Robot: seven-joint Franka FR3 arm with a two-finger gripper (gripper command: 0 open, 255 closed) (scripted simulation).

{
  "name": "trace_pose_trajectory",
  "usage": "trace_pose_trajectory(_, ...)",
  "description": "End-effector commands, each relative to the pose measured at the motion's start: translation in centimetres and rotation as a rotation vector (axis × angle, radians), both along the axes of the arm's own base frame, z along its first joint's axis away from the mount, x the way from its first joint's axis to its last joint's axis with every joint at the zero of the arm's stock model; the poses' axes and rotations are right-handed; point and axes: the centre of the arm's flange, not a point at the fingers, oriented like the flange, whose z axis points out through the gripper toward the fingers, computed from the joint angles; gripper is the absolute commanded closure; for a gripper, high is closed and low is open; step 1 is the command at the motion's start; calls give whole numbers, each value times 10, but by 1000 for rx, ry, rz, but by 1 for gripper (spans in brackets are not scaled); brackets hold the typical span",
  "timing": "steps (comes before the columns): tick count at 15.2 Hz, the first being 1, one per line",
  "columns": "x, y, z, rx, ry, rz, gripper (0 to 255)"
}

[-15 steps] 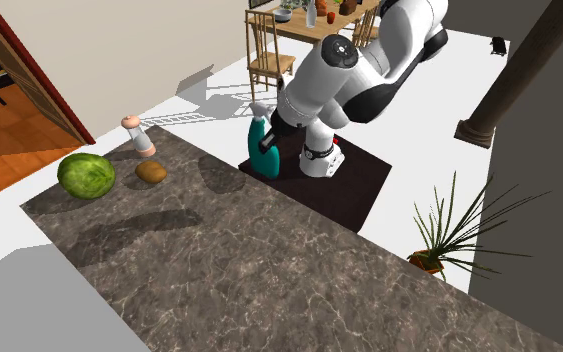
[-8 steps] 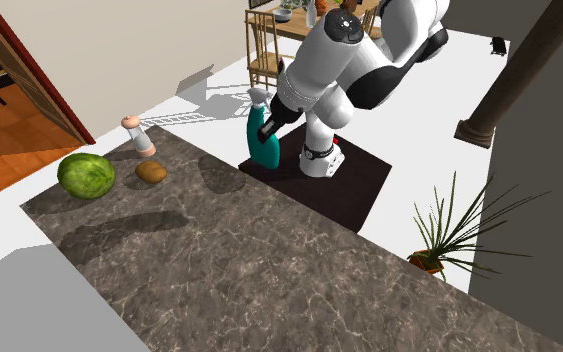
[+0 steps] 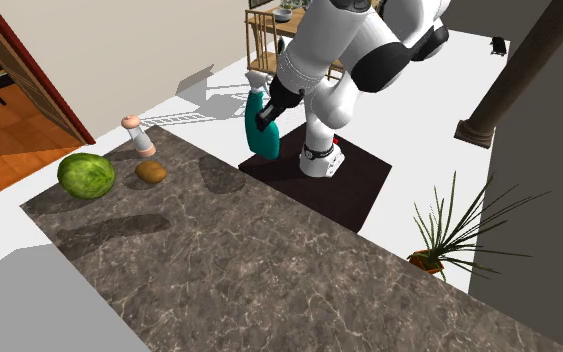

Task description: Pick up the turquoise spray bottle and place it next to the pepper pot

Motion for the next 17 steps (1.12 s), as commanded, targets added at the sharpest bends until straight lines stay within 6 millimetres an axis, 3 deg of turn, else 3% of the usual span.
trace_pose_trajectory(1,0,0,10,0,0,0,255)
trace_pose_trajectory(9,0,0,51,0,0,0,255)
trace_pose_trajectory(17,19,-104,51,0,0,0,255)
